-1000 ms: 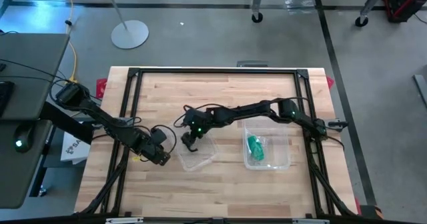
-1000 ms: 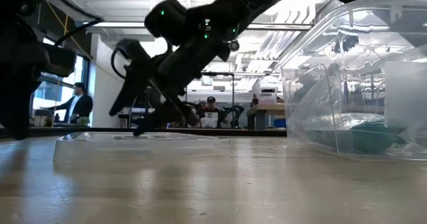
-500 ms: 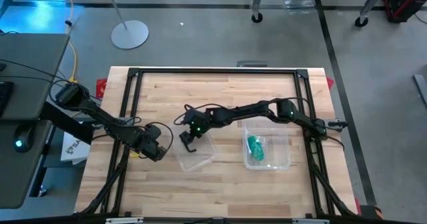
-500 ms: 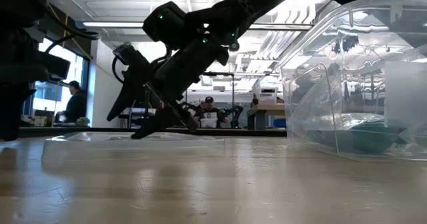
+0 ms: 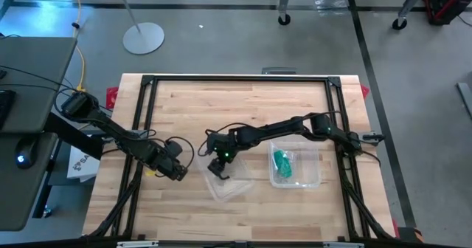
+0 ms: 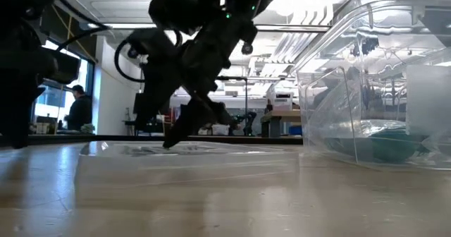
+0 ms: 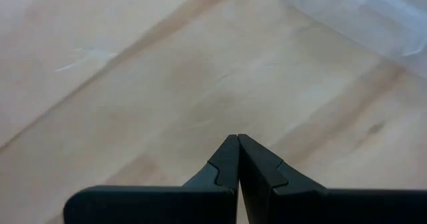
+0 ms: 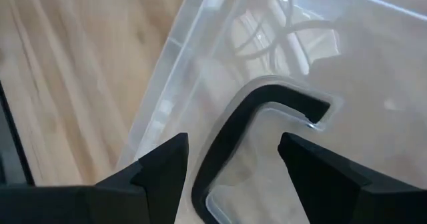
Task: Roll bandage
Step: Close the transparent bin
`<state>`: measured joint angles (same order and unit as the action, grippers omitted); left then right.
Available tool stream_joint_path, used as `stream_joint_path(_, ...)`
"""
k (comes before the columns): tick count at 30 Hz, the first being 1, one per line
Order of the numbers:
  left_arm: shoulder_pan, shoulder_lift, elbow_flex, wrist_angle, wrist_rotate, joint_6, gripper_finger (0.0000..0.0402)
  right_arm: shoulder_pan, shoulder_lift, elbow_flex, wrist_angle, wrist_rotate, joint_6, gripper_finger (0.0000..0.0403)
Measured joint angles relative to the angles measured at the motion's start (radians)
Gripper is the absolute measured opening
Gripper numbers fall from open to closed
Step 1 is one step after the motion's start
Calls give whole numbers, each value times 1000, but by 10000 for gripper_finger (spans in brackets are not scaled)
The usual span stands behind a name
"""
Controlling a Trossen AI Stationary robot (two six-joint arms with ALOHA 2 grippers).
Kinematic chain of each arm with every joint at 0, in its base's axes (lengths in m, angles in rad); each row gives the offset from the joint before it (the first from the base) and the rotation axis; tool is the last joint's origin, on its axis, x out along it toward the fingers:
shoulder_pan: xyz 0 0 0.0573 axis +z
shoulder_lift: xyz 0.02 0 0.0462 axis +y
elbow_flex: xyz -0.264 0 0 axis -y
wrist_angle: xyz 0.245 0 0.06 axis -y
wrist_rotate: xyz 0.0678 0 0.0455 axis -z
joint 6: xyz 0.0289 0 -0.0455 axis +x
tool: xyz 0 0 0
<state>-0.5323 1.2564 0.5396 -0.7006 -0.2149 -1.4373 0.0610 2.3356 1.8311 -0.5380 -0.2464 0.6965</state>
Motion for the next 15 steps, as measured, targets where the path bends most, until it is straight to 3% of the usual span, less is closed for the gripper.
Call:
stream_joint_path(8,-1,-1,13,242,-8,-33,0,17,-61,-1,-32,-51,97,240)
stream_joint_path(11,-2,8,14,367,-69,-16,0,24,-61,0,-29,-116,100,240)
stream_joint_path(15,7,64,14,384,-151,42,0,47,-17,0,-23,-121,113,240)
